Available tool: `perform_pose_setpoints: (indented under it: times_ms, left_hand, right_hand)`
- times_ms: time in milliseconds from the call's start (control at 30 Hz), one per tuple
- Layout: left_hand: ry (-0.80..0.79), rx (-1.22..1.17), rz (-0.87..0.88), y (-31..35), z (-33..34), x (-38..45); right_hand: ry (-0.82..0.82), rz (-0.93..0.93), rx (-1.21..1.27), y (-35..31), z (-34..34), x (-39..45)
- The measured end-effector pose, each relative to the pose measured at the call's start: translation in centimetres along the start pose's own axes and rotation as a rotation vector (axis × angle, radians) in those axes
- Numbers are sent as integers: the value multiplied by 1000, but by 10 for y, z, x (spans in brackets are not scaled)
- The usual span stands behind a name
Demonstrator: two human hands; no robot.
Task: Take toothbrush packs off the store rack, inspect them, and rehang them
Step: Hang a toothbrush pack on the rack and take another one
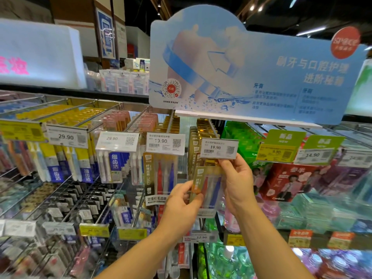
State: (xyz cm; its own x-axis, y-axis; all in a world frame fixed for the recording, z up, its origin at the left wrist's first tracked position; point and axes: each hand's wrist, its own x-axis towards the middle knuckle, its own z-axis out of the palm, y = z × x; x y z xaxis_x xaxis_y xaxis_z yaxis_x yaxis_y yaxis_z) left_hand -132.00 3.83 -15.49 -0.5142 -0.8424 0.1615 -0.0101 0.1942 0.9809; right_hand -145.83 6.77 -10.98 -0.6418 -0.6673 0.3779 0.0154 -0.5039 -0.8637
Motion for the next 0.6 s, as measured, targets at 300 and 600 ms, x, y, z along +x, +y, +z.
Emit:
perform_pose_setpoints:
  times_ms: [300,600]
  left_hand:
    - [84,-15,-42,-2,-2,11]
    - [87,10,-67,0,0,16]
  right_hand:
    - [-29,-33,17,2,2,7]
    - [17,-53,-60,0,3,12]
